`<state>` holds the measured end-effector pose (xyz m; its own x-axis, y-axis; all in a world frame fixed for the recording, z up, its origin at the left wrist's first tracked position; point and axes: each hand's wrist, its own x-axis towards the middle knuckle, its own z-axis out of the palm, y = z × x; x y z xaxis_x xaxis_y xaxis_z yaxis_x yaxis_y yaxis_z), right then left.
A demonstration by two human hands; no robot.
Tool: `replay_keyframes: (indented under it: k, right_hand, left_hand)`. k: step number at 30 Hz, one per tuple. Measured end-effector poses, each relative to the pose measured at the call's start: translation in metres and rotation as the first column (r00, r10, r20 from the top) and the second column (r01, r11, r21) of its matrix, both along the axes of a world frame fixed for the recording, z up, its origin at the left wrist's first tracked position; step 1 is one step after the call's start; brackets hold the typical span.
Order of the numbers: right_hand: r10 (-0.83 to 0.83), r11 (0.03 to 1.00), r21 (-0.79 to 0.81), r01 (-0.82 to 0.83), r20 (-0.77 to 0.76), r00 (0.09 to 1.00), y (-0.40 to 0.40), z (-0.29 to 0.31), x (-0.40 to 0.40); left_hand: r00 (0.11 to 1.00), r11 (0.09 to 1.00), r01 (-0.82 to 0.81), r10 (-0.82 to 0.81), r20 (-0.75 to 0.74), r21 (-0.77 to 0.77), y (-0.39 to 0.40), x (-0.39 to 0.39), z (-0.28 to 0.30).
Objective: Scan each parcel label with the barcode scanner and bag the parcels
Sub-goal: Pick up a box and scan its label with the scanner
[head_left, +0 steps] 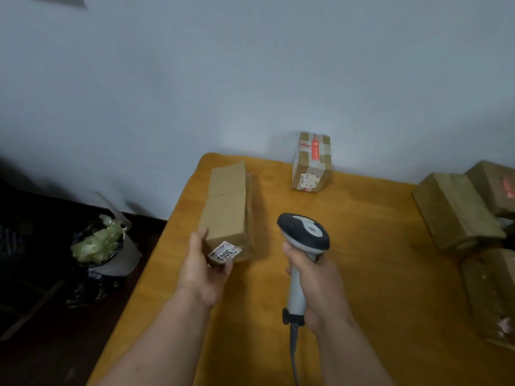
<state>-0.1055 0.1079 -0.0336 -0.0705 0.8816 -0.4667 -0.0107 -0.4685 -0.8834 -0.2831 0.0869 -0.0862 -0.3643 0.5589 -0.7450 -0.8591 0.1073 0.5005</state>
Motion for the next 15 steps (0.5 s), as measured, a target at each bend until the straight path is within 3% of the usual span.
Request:
replay_keyframes:
  k: [3,9,12,15]
  right_hand:
    - [-0.046,0.999,0.008,0.047,-0.075,0.996,-0.01,0.011,0.019]
    - [-0.115,0.99,0.055,0.13,-0.225,0.968,-0.039,0.042,0.068]
    - [-0.123,0.982,0.107,0.154,-0.253,0.96,-0.054,0.061,0.095]
    - [-0.082,0.977,0.174,0.125,-0.235,0.969,-0.07,0.075,0.122]
  left_hand:
    - [0.977,0.994,0.031,-0.052,0.208,0.103,-0.031,0.027,0.012]
    - [0.89,0.941,0.115,-0.24,0.389,0.317,-0.08,0.097,0.034]
    - [0.852,0.89,0.241,-0.385,0.354,0.388,-0.095,0.135,0.051]
    - [0.877,0.839,0.37,-0.457,0.147,0.4,-0.104,0.167,0.071]
